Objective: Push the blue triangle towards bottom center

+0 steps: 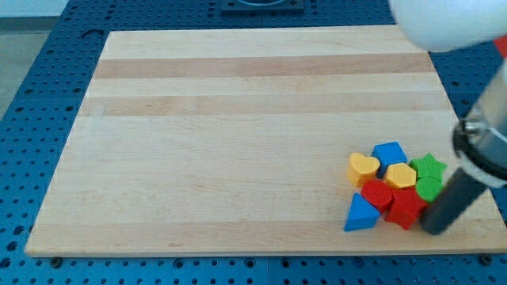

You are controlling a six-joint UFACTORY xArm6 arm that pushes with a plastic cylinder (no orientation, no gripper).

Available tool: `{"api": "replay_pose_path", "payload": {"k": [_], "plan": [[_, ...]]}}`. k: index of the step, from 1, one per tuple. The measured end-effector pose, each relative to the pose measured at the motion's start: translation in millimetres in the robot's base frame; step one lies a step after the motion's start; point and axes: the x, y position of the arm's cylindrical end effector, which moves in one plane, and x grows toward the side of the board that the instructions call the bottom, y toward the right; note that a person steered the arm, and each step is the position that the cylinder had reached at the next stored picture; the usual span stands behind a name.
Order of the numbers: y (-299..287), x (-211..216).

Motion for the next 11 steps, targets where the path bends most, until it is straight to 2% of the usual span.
{"api": "replay_pose_path", "payload": {"k": [2,3,4,5,6,7,11], "plan": [[-86,0],[-65,10],[-15,20],[60,17],[108,-21],[89,-30],[-121,-16]]}}
